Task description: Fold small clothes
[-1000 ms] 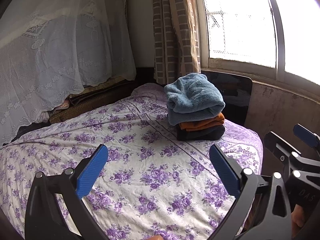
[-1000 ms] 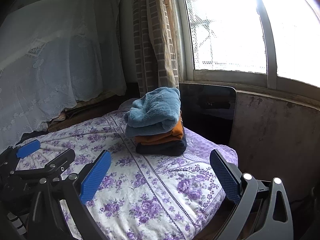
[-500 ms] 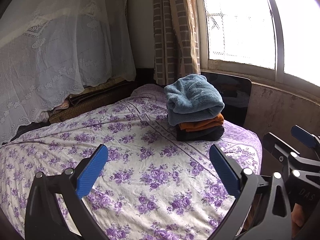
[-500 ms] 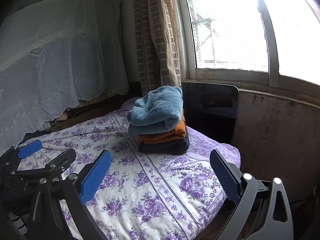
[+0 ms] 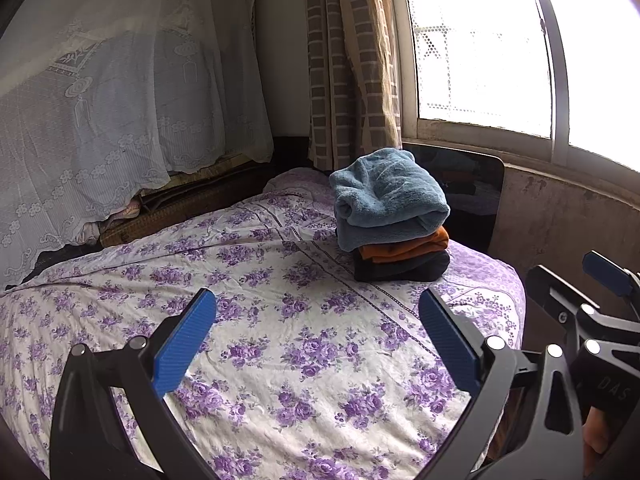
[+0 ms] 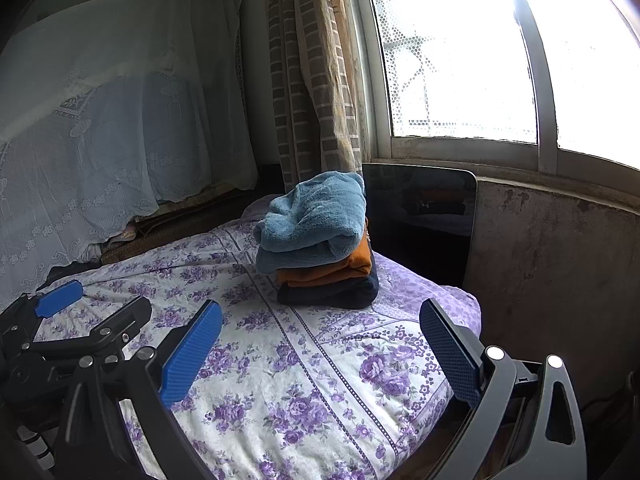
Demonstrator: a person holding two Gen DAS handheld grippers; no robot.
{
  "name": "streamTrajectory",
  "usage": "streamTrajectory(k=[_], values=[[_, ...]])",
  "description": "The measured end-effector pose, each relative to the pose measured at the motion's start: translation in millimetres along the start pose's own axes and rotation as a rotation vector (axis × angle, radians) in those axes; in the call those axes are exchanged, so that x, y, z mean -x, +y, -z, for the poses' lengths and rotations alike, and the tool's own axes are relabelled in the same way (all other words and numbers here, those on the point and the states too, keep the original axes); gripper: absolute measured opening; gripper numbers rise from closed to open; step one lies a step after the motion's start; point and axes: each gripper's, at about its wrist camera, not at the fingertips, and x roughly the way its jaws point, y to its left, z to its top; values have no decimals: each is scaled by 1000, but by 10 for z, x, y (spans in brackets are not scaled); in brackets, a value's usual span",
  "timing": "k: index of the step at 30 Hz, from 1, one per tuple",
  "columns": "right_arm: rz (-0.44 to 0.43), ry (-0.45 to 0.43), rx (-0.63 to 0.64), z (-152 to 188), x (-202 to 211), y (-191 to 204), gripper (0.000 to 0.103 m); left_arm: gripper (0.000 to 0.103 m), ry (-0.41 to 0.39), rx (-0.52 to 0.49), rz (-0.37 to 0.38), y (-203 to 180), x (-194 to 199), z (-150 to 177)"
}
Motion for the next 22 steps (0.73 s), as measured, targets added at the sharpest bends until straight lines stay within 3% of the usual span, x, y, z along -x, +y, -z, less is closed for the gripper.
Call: streamTrajectory(k=[22], values=[[1,-1,-1,-3,9,-6,99,99,13,9,8,6,-19,-24]])
